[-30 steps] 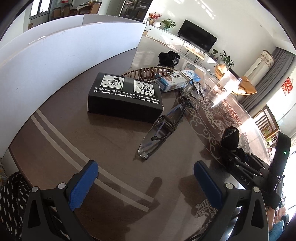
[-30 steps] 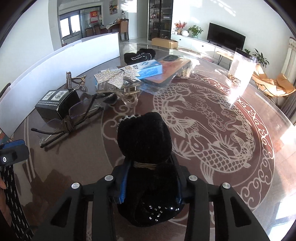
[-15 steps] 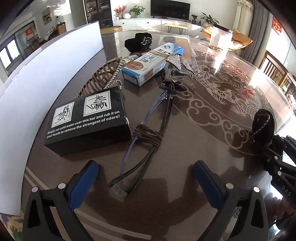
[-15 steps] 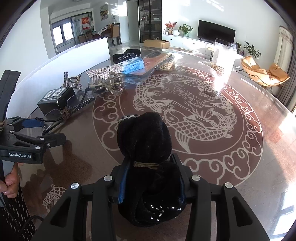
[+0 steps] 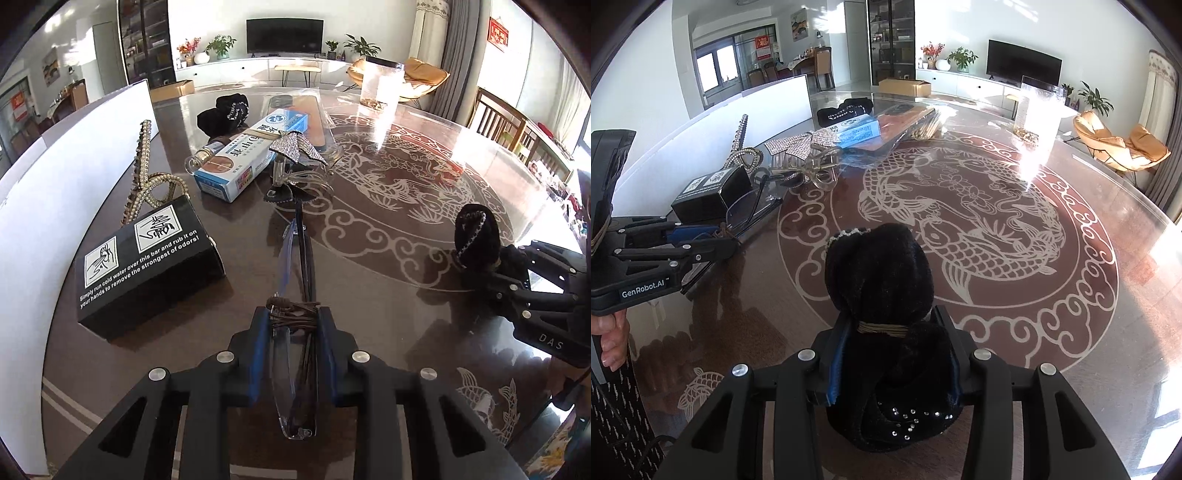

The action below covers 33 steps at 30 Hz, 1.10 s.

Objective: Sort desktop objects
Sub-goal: 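Carry the earmuffs and glasses over the white bin with both tools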

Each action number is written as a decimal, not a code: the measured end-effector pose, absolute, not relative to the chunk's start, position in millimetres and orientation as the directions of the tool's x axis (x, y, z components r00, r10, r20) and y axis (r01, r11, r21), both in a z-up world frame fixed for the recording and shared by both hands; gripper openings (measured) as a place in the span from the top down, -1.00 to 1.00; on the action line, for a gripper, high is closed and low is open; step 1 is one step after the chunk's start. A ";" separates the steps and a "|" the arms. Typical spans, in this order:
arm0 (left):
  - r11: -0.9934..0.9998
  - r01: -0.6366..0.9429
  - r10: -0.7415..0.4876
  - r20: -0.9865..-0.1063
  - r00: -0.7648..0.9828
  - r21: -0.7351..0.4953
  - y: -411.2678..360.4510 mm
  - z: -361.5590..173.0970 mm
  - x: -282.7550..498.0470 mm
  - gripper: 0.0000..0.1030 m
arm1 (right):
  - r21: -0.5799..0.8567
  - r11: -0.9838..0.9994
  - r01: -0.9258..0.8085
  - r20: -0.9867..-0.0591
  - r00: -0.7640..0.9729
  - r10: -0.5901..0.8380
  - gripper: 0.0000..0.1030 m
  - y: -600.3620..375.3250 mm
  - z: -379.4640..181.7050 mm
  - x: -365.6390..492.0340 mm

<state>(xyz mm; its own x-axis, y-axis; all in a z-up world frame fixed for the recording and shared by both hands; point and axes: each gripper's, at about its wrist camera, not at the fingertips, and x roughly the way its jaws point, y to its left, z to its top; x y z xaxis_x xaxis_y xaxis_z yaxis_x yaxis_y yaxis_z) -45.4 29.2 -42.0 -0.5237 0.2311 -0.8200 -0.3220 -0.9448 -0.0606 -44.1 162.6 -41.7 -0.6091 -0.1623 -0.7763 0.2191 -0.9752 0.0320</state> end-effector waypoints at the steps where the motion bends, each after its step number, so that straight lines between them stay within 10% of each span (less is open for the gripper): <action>1: -0.943 -0.323 0.255 -0.810 -0.528 -0.086 26.2 -35.1 -38.2 0.50 | 0.042 -0.972 0.230 -0.774 -0.608 -0.177 0.20 162.3 -41.4 -43.6; 19: -0.981 -0.080 0.174 -0.632 -0.755 -0.174 -148.4 101.6 -0.9 0.50 | 0.166 -0.862 0.480 -0.671 -0.585 -0.455 0.25 43.6 60.3 -62.5; 26: -0.975 0.174 -0.019 -0.729 -0.684 -0.138 -269.9 85.2 -61.8 0.50 | 0.181 -0.728 0.661 -0.608 -0.507 -0.611 0.25 -125.7 108.1 -136.7; 33: -0.945 0.328 -0.156 -0.868 -0.472 -0.009 -316.9 33.8 -115.1 0.19 | 0.124 -0.710 0.693 -0.748 -0.405 -0.526 0.18 -252.9 62.2 -214.0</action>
<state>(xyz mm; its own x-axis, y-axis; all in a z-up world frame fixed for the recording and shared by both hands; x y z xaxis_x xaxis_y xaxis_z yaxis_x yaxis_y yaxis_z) -115.1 -316.9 33.8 -0.4717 -0.1558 -0.8679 0.3278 -0.9447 -0.0085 -214.0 -252.9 62.2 -0.4048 -0.5259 -0.7481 0.6929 -0.7102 0.1243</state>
